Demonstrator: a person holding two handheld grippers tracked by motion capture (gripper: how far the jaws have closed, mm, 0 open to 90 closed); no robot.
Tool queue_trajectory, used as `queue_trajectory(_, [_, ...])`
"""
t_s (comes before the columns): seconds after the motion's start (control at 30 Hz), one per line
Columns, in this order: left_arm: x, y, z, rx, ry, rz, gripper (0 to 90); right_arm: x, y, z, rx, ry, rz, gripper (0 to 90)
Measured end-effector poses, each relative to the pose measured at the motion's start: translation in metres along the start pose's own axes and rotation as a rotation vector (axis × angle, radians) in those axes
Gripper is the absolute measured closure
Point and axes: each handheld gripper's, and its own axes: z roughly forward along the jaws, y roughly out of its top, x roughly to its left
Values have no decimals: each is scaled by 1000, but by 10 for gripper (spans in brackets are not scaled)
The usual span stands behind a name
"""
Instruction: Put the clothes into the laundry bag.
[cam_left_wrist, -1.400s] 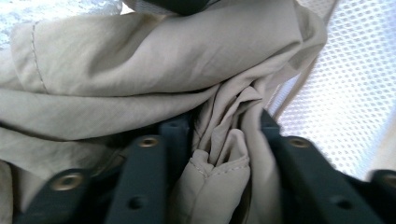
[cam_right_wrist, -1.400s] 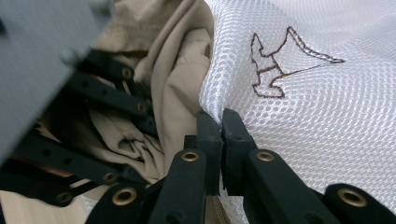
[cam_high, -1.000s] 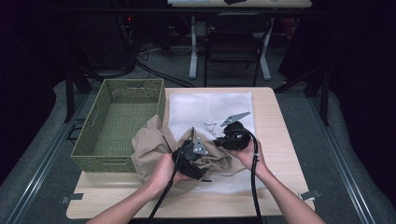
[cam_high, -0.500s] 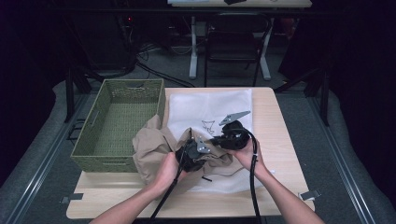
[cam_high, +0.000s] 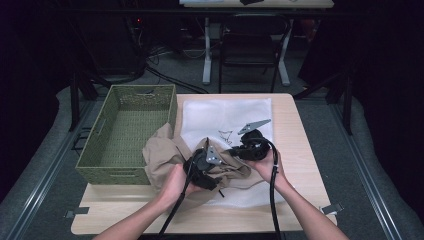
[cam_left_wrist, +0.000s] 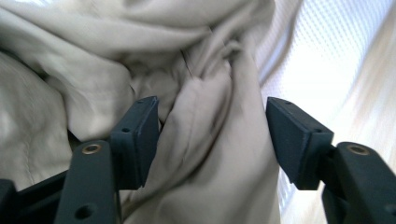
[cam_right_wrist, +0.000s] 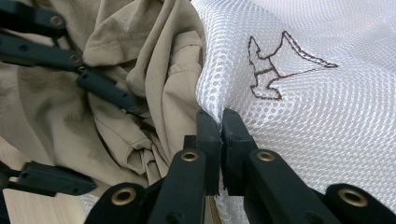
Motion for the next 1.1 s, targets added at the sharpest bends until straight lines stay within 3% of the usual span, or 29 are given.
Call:
queue_trajectory(0.07, [2,-3,9,31,-22,-6,411,0,0,1,2,-2,0,882])
queue_trajectory(0.17, [7,-9,25,42,-34,-11,629,0,0,3,10,1,-1,882])
queue_trajectory(0.2, [8,-10,27,38,-38,-18,664,1,0,4,12,2,-1,882])
queue_trajectory(0.43, [12,1,18,-24,-20,-65,775,6,4,0,-18,24,1,882])
queue_trajectory(0.57, [15,4,33,-31,-29,-101,764,11,6,-2,-27,30,-9,882])
queue_trajectory(0.63, [14,5,35,-25,-34,-84,744,10,4,3,-9,26,-8,882])
queue_trajectory(0.7, [13,6,30,-33,-36,-68,686,8,1,6,0,21,-9,882])
queue_trajectory(0.87, [9,4,8,-54,-21,-52,434,4,1,2,-9,13,0,881])
queue_trajectory(1.0, [6,0,-7,-54,4,-25,357,2,0,1,-10,11,1,880])
queue_trajectory(1.1, [7,-3,4,-3,-20,-20,375,2,0,1,-9,10,2,880])
